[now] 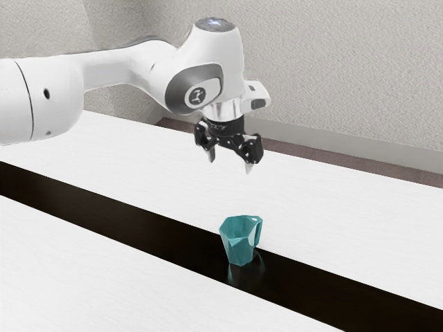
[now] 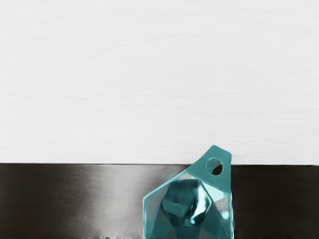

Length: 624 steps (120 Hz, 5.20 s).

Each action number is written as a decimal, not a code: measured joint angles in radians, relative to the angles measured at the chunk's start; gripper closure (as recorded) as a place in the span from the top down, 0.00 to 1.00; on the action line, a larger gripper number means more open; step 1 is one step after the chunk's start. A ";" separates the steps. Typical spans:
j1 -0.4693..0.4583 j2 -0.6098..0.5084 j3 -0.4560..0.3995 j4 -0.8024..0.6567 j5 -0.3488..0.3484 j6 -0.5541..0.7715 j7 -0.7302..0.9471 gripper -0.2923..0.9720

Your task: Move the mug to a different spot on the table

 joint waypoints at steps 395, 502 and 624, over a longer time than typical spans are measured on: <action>0.057 0.304 -0.049 -0.024 -0.042 0.275 0.581 0.77; 0.057 0.341 -0.049 0.007 -0.038 0.276 0.603 0.76; 0.059 0.324 -0.049 -0.004 -0.048 0.270 0.584 0.60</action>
